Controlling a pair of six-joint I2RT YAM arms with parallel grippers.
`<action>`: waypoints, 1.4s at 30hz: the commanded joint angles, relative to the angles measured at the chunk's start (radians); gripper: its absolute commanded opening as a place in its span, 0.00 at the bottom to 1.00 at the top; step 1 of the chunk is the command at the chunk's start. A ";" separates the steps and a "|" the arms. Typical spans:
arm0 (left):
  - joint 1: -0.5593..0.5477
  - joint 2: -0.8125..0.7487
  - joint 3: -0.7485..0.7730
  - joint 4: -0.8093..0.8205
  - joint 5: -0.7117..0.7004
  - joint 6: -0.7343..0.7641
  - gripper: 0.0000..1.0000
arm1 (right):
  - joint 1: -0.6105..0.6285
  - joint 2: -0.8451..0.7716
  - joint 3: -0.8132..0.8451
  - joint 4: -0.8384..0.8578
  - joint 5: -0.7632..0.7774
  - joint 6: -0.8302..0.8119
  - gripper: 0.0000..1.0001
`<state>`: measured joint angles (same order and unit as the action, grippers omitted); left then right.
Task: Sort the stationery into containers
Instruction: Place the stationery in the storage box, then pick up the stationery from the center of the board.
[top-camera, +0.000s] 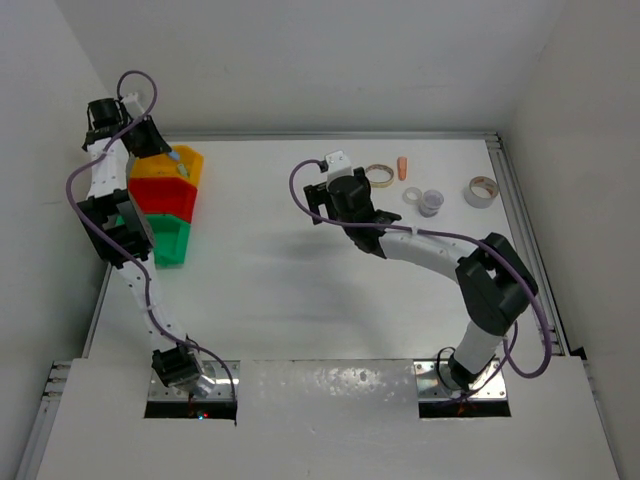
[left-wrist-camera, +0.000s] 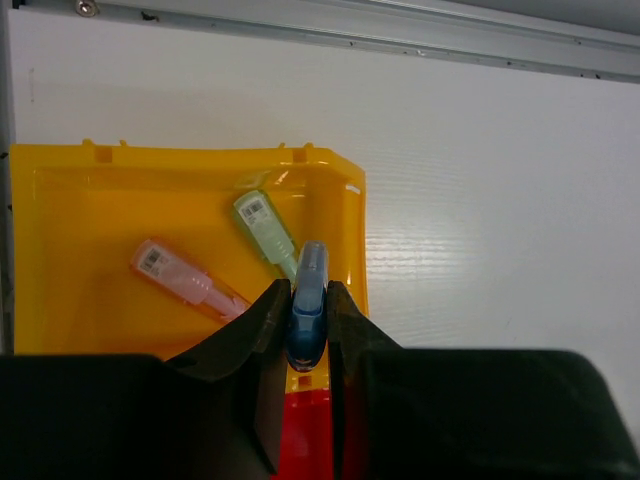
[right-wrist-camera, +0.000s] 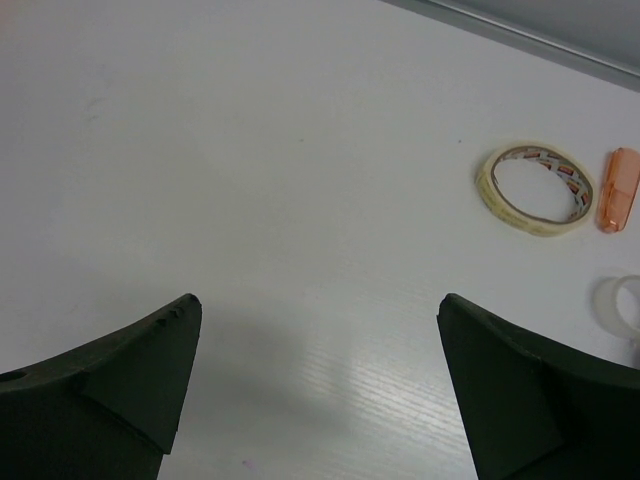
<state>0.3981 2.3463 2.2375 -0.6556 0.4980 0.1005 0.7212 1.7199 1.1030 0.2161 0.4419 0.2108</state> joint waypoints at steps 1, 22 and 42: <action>0.002 0.021 0.022 0.109 -0.013 -0.007 0.00 | -0.005 0.023 0.041 -0.007 0.018 0.019 0.99; -0.010 -0.140 -0.010 0.180 -0.240 -0.058 1.00 | -0.462 0.513 0.869 -0.614 0.004 0.219 0.44; -0.041 -0.297 -0.110 0.073 -0.228 0.002 1.00 | -0.618 0.848 1.063 -0.724 -0.152 0.375 0.32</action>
<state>0.3485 2.0819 2.1185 -0.5880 0.2699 0.1078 0.0948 2.5626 2.1422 -0.4465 0.2802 0.5453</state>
